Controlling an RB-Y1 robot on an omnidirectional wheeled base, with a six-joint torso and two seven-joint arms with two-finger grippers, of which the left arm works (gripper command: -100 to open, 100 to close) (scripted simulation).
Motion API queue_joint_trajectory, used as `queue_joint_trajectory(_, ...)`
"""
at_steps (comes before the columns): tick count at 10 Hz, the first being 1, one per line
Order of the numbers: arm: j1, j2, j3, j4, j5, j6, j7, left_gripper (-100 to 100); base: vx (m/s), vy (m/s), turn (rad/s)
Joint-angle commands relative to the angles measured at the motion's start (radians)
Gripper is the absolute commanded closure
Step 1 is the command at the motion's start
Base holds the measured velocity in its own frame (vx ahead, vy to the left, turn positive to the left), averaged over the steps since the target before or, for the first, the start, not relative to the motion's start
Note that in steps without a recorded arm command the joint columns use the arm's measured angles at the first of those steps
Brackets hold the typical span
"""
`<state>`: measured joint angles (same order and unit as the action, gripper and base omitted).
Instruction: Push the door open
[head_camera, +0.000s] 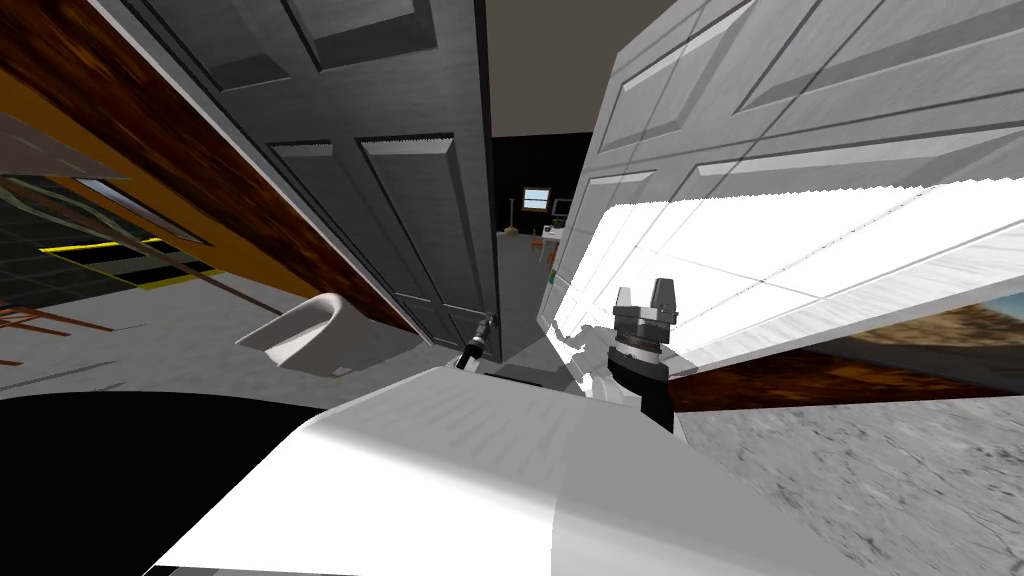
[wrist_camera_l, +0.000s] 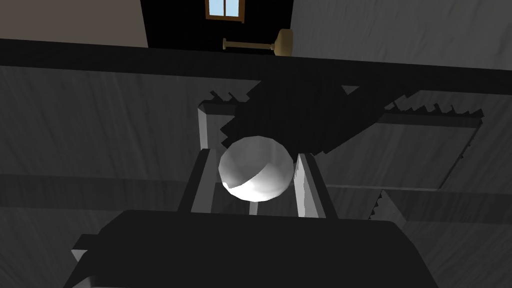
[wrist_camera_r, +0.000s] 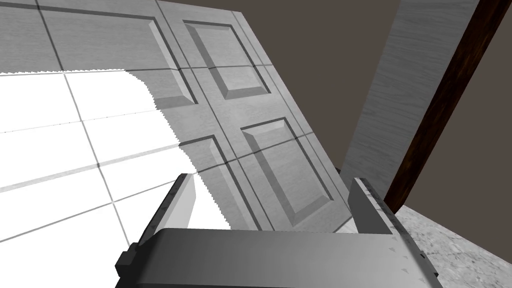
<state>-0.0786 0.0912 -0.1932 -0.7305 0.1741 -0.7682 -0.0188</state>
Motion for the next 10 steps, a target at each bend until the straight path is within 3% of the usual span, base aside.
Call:
queue_joint_trajectory(1,-0.019,0.007,0.021,0.018,0.018,-0.016,-0.020,100,0.163,0.026,0.039)
queue_joint_trajectory(4,-0.039,0.006,0.054,0.046,0.055,-0.033,-0.063,100,0.180,0.043,0.078)
queue_joint_trajectory(5,-0.022,0.002,0.038,0.017,0.044,-0.011,-0.054,-100,-0.011,0.029,0.028)
queue_joint_trajectory(10,-0.018,-0.011,0.028,0.009,0.041,-0.004,-0.053,-100,-0.187,-0.062,0.014)
